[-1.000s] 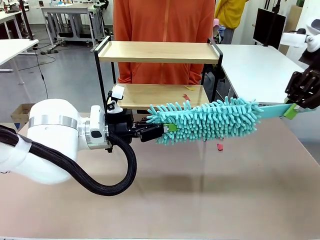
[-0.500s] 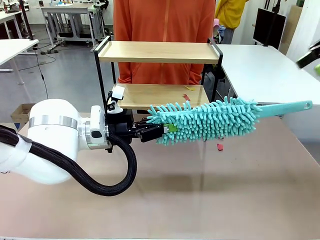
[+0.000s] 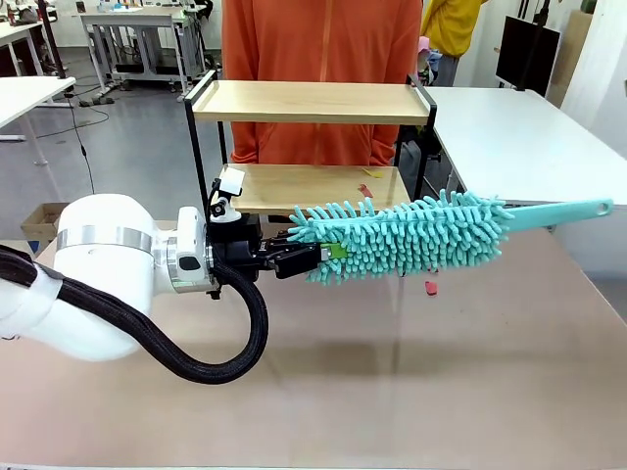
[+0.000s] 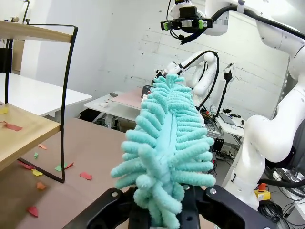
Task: Clean the shelf.
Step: Hand the Duster back to the human.
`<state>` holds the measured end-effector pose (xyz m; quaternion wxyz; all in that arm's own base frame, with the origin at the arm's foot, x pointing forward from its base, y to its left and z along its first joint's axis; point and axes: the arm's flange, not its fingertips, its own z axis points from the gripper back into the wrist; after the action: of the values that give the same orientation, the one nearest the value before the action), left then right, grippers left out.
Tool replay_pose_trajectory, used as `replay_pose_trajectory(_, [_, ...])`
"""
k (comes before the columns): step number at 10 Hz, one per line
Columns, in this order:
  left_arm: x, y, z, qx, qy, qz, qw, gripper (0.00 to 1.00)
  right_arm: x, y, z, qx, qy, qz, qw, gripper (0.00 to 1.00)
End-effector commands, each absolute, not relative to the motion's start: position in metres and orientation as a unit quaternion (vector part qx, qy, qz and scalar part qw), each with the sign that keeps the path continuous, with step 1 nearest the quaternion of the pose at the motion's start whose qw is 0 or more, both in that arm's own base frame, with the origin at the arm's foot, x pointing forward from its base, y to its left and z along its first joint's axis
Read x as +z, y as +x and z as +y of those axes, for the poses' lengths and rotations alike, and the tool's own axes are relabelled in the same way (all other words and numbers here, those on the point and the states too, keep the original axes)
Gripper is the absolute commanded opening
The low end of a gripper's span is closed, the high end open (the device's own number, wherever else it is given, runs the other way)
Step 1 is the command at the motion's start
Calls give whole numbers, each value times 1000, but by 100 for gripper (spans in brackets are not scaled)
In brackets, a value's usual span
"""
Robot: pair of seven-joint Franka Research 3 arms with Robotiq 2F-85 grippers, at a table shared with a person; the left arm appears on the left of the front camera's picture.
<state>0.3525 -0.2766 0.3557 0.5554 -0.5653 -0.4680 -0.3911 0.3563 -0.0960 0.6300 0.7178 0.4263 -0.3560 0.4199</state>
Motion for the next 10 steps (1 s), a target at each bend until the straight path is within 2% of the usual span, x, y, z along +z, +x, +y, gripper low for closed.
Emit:
replay_pose_trajectory(1, [356, 352, -277, -391, -565, -468, 555, 17, 634, 358, -89, 439, 413, -347, 718, 100])
replay_pose_trajectory(6, [443, 366, -196, -329, -517, -567, 550, 17, 634, 358, -89, 439, 413, -347, 718, 100])
replay_pose_trajectory(10, [513, 367, -103, -268, -428, -652, 566, 17, 634, 358, -89, 439, 413, -347, 718, 100])
